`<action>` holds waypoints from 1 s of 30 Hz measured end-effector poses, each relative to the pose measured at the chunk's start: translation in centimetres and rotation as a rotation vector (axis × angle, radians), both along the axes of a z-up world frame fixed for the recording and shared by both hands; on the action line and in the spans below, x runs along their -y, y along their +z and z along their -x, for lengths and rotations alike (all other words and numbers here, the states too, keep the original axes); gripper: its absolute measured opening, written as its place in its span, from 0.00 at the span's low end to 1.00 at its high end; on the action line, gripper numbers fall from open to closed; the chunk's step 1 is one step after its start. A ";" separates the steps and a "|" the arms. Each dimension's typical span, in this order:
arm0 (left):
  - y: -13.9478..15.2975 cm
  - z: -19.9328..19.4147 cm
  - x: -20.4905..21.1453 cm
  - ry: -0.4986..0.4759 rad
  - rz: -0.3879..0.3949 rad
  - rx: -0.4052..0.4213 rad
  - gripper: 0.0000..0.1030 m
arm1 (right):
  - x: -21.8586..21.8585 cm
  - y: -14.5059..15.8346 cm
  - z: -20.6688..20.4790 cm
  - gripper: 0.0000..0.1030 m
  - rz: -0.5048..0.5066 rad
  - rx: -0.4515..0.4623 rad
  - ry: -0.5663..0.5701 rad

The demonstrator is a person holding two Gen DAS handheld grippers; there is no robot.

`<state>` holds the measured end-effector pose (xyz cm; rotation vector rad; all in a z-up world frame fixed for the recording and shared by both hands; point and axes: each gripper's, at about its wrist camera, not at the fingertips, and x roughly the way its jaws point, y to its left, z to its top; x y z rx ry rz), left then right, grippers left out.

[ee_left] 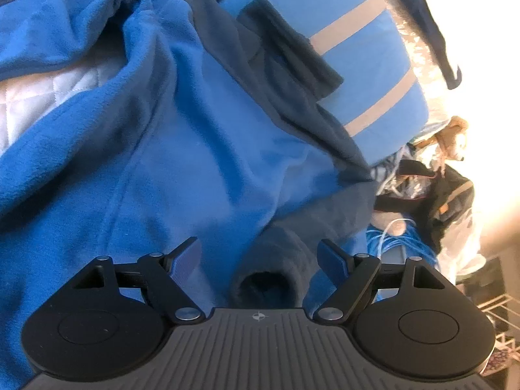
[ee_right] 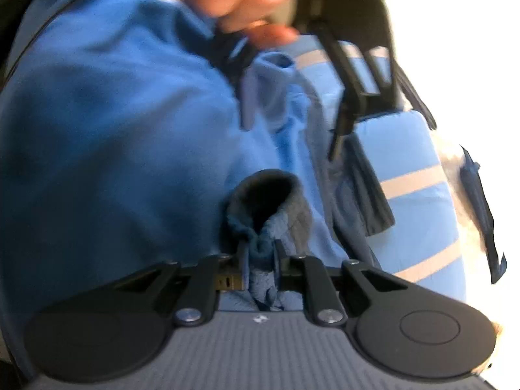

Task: Fold clothes
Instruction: 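Bring the open left gripper to the dark cuff held by the right gripper, then close the left gripper on the dark cuff while the right gripper releases it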

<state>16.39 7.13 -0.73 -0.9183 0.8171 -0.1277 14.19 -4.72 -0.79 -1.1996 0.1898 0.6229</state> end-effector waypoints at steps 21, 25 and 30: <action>-2.8 -2.2 2.1 0.048 0.338 -0.065 0.78 | -0.8 4.4 -1.7 0.13 -0.240 -0.019 -0.087; -2.8 -2.5 2.6 0.080 0.322 -0.069 0.76 | -0.9 4.3 -1.5 0.13 -0.238 -0.024 -0.078; -2.8 -2.3 2.7 0.096 0.307 -0.078 0.53 | -0.9 4.1 -1.3 0.13 -0.232 -0.025 -0.067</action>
